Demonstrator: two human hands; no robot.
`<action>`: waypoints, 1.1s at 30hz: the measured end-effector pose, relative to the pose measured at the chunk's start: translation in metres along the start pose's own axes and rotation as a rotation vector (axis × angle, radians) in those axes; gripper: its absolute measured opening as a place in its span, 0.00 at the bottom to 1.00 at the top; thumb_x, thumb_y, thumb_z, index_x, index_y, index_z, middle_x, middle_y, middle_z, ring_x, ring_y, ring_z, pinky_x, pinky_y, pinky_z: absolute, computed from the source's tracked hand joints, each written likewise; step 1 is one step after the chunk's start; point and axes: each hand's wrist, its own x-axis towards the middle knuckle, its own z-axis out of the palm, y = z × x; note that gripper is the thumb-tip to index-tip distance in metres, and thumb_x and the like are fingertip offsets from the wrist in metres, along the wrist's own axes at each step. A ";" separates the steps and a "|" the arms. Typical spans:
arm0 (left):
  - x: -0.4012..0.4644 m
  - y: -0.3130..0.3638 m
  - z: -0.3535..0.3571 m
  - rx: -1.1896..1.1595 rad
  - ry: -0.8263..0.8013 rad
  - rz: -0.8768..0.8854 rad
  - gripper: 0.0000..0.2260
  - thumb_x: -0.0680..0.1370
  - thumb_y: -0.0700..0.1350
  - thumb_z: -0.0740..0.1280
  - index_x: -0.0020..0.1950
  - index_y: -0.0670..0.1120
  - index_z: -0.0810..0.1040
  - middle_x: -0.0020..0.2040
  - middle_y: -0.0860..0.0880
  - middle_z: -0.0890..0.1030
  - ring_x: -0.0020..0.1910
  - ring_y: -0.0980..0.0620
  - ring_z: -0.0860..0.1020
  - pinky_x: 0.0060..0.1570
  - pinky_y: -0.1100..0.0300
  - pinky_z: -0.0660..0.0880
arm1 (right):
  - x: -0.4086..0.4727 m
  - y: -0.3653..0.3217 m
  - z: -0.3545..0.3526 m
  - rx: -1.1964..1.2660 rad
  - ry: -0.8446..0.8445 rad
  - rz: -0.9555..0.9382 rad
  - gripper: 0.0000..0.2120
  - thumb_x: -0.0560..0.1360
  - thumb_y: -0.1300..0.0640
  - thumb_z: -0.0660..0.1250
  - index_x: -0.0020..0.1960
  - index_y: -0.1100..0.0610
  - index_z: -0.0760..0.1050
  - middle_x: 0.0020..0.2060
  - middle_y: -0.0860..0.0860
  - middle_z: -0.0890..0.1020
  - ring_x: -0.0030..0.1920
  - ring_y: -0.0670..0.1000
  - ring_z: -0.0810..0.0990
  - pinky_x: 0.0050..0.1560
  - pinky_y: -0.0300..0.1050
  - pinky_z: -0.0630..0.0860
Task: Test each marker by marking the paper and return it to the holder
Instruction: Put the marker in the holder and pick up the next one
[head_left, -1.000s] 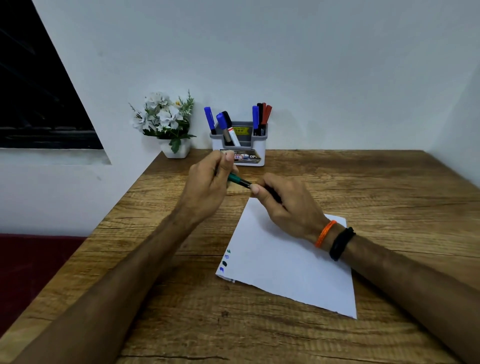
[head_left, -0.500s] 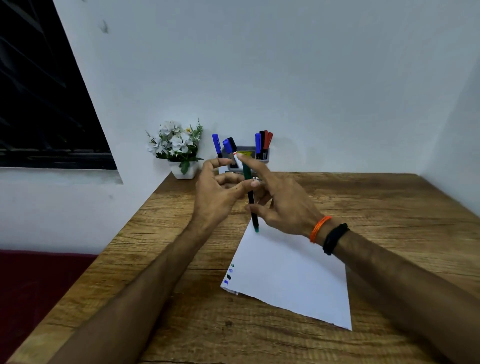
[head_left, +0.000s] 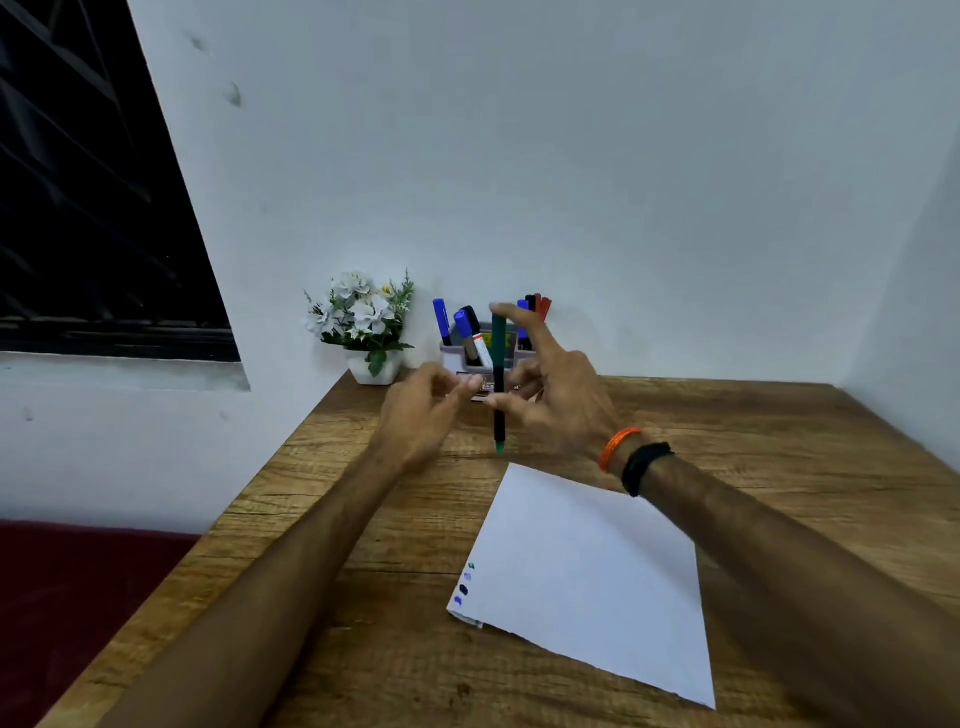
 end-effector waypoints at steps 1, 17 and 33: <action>0.003 -0.011 0.001 0.175 -0.025 -0.018 0.20 0.75 0.63 0.65 0.55 0.48 0.78 0.52 0.49 0.82 0.49 0.54 0.79 0.49 0.57 0.76 | 0.008 0.001 -0.001 -0.008 0.021 0.004 0.42 0.70 0.53 0.77 0.75 0.39 0.56 0.34 0.47 0.83 0.35 0.43 0.83 0.45 0.45 0.83; 0.013 -0.052 0.023 0.618 -0.332 0.029 0.29 0.79 0.65 0.52 0.75 0.52 0.63 0.77 0.50 0.61 0.77 0.49 0.57 0.74 0.47 0.51 | 0.156 0.034 0.014 -0.035 0.280 0.024 0.44 0.69 0.59 0.77 0.76 0.45 0.56 0.35 0.47 0.84 0.36 0.48 0.84 0.47 0.49 0.82; 0.011 -0.051 0.022 0.604 -0.323 0.024 0.28 0.79 0.65 0.53 0.75 0.52 0.64 0.77 0.49 0.62 0.76 0.50 0.57 0.74 0.47 0.52 | 0.165 0.054 0.043 -0.226 0.040 0.098 0.04 0.74 0.52 0.70 0.48 0.51 0.80 0.44 0.48 0.86 0.46 0.49 0.83 0.54 0.50 0.79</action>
